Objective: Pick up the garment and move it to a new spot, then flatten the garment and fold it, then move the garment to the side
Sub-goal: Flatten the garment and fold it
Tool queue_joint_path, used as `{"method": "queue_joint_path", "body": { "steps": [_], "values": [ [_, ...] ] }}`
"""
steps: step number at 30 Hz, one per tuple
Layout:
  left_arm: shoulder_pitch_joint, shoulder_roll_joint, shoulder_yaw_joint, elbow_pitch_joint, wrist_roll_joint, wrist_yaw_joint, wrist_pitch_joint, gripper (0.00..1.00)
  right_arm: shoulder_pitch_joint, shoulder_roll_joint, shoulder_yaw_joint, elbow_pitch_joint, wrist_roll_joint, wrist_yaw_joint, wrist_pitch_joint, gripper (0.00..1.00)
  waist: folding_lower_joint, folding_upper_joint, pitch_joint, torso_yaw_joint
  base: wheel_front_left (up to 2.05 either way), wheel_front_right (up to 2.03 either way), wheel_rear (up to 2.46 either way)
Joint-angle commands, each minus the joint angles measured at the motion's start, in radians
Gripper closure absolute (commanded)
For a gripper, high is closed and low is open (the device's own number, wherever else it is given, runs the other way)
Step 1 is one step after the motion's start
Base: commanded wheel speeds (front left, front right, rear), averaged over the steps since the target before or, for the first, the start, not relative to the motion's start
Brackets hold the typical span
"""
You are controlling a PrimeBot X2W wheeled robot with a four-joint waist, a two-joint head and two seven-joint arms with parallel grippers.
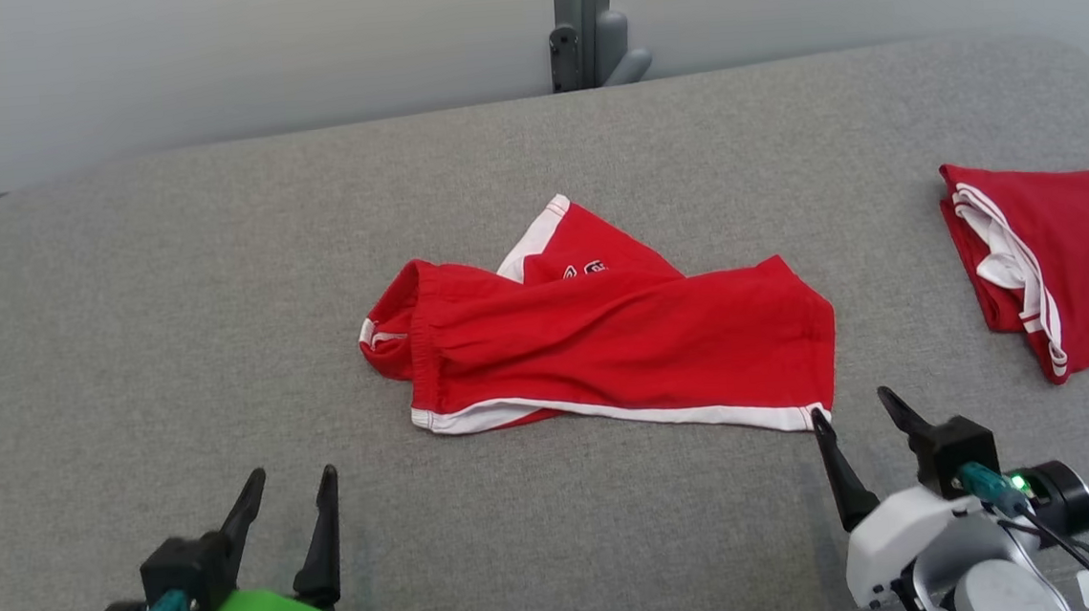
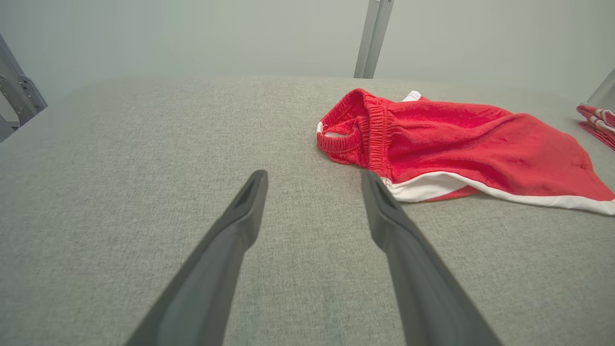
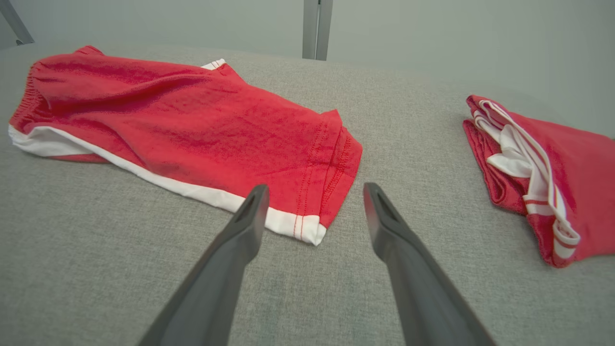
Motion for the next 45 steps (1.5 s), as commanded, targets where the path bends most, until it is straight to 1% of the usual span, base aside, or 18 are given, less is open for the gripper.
{"method": "queue_joint_path", "body": {
  "steps": [1,7,13,18,23,30,36,45],
  "values": [
    [-0.02,0.012,-0.004,0.004,-0.006,-0.002,0.004,0.0,-0.012,-0.006,0.003,0.005,0.002,0.0,0.008,0.0,0.0,0.0107,0.051,-0.02,0.0,0.0,0.0],
    [-0.16,0.048,-0.111,0.101,-0.084,-0.001,0.071,0.0,-0.11,-0.012,0.059,0.058,0.009,0.0,0.127,0.0,0.0,0.0107,0.13,-0.037,0.0,0.0,0.0],
    [-0.253,0.072,-0.198,0.167,-0.145,-0.001,0.063,0.0,-0.132,-0.021,0.072,0.083,0.018,0.0,0.172,0.0,0.0,0.0107,0.174,-0.037,0.0,0.0,0.0],
    [-0.297,0.088,-0.269,0.204,-0.197,-0.001,0.06,0.0,-0.143,-0.025,0.093,0.095,0.035,0.0,0.165,0.0,0.0,0.0107,0.192,-0.038,0.0,0.0,0.0],
    [-0.336,0.111,-0.344,0.229,-0.239,-0.001,0.039,0.0,-0.165,-0.031,0.101,0.097,0.026,0.0,0.146,0.0,0.0,0.0107,0.203,-0.036,0.0,0.0,0.0],
    [-0.384,0.117,-0.424,0.261,-0.29,-0.001,0.013,0.0,-0.176,-0.035,0.103,0.098,0.007,0.0,0.133,0.0,0.0,0.0107,0.208,-0.033,0.0,0.0,0.0],
    [-0.409,0.12,-0.472,0.302,-0.332,-0.001,-0.013,0.0,-0.145,-0.024,0.089,0.071,-0.016,0.0,0.131,0.0,0.0,0.0107,0.201,-0.042,0.0,0.0,0.0],
    [-0.426,0.13,-0.513,0.329,-0.357,-0.001,-0.035,0.0,-0.125,-0.017,0.093,0.038,-0.025,0.0,0.149,0.0,0.0,0.0107,0.193,-0.052,0.0,0.0,0.0]
  ]
}}
